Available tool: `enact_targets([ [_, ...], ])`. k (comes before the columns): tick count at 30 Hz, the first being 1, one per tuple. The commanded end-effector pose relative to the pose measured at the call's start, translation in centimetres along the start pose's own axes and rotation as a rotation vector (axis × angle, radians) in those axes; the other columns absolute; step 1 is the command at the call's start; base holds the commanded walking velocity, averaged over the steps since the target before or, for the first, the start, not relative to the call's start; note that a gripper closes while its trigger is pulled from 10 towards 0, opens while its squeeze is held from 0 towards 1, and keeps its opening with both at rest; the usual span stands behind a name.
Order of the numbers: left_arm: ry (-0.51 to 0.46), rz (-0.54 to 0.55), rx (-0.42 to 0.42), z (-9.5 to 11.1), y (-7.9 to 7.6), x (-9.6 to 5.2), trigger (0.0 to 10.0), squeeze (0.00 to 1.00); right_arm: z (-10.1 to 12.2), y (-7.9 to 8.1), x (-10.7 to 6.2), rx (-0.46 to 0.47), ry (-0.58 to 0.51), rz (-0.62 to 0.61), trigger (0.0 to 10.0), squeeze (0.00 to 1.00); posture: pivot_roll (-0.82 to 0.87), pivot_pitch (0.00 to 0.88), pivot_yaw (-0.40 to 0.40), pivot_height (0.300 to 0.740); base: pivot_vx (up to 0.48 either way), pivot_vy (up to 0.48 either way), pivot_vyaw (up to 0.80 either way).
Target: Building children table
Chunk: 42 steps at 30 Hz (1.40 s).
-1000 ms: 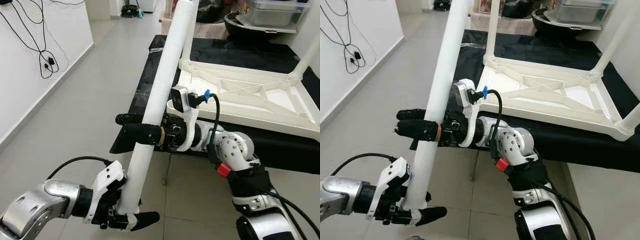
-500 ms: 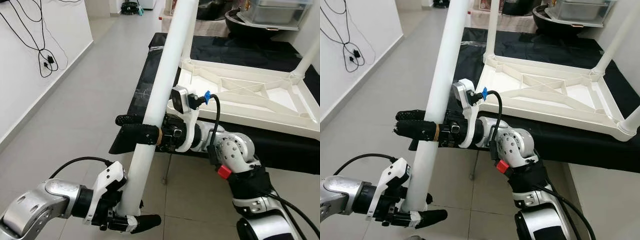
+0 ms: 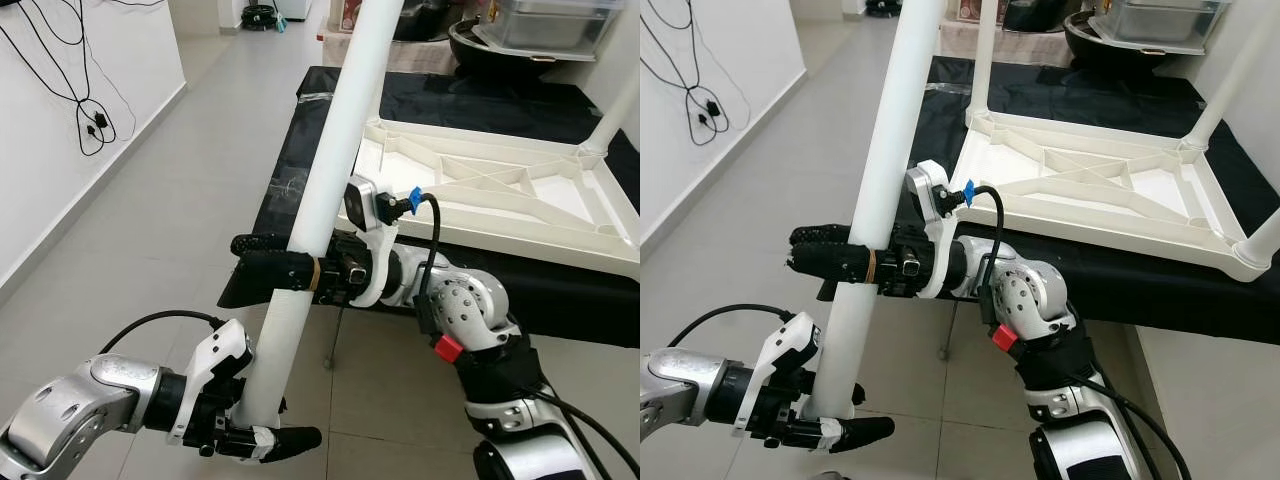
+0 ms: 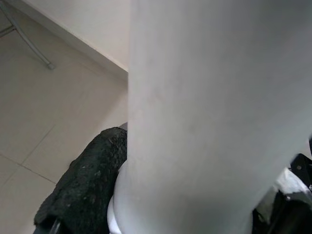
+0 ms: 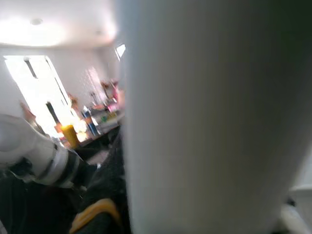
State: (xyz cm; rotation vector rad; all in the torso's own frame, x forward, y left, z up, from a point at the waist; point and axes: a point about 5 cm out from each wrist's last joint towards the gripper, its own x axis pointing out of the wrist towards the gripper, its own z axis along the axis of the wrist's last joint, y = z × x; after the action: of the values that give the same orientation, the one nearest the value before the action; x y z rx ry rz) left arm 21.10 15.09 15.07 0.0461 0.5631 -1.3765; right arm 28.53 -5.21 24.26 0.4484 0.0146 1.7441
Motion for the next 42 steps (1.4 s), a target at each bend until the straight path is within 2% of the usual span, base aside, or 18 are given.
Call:
enact_targets([
  [1,-0.004,0.034,-0.013,0.0,0.5,-0.6,10.0,0.0,-0.5,0.3,0.4,-0.013,0.029,0.022,10.0,1.0,0.1,0.11,-0.031,0.74,0.0,0.0,0.0],
  [2,-0.006,0.035,-0.012,0.1,0.6,-0.6,10.0,0.0,-0.6,0.3,0.4,-0.02,0.035,0.019,10.0,0.0,0.1,0.112,-0.031,0.74,0.0,0.0,0.0],
  [23,-0.008,0.035,-0.008,0.3,0.8,-0.7,10.0,0.0,-1.5,0.1,0.9,-0.013,0.05,0.008,10.0,0.0,0.09,0.117,-0.031,0.74,0.0,0.0,0.0],
  [24,-0.009,0.035,-0.007,0.4,0.9,-0.7,10.0,0.0,-1.5,0.1,0.9,-0.009,0.05,0.009,8.4,0.0,0.09,0.117,-0.031,0.74,0.0,0.0,0.0],
  [26,-0.009,0.035,-0.007,0.4,0.9,-0.7,10.0,0.0,-1.5,0.1,0.9,-0.009,0.05,0.009,8.4,0.0,0.09,0.117,-0.031,0.74,0.0,0.0,0.0],
  [27,-0.01,0.036,-0.007,0.4,0.9,-0.7,10.0,0.0,-1.6,0.1,0.9,-0.005,0.048,0.008,1.0,0.0,0.1,0.116,-0.03,0.74,0.0,0.0,0.0],
  [29,-0.01,0.036,-0.007,0.4,0.9,-0.7,10.0,0.0,-1.6,0.1,0.9,-0.005,0.048,0.008,1.0,0.0,0.1,0.116,-0.03,0.74,0.0,0.0,0.0],
  [30,-0.01,0.036,-0.007,0.4,0.9,-0.7,10.0,0.0,-1.6,0.1,1.0,-0.001,0.044,0.008,0.0,0.0,0.1,0.116,-0.031,0.74,0.0,0.0,0.0],
  [39,0.002,0.06,-0.015,0.2,1.2,-0.6,10.0,0.0,-1.5,-0.1,1.0,-0.001,0.034,-0.004,0.0,0.0,0.1,0.111,-0.031,0.74,0.0,0.0,0.0],
  [40,-0.013,0.101,-0.028,0.2,1.5,-0.4,10.0,0.69,-1.5,-0.1,0.9,-0.004,0.033,-0.009,0.0,0.0,0.1,0.109,-0.031,0.74,0.0,0.0,0.0],
  [41,-0.013,0.101,-0.028,0.2,1.5,-0.4,10.0,0.69,-1.5,-0.1,0.9,-0.004,0.033,-0.009,0.0,0.0,0.1,0.109,-0.031,0.74,0.0,0.0,0.0],
  [42,-0.025,0.115,-0.042,0.2,1.6,-0.4,10.0,1.0,-1.4,-0.2,0.8,-0.006,0.032,-0.013,0.0,0.0,0.1,0.107,-0.031,0.74,0.0,0.0,0.0],
])
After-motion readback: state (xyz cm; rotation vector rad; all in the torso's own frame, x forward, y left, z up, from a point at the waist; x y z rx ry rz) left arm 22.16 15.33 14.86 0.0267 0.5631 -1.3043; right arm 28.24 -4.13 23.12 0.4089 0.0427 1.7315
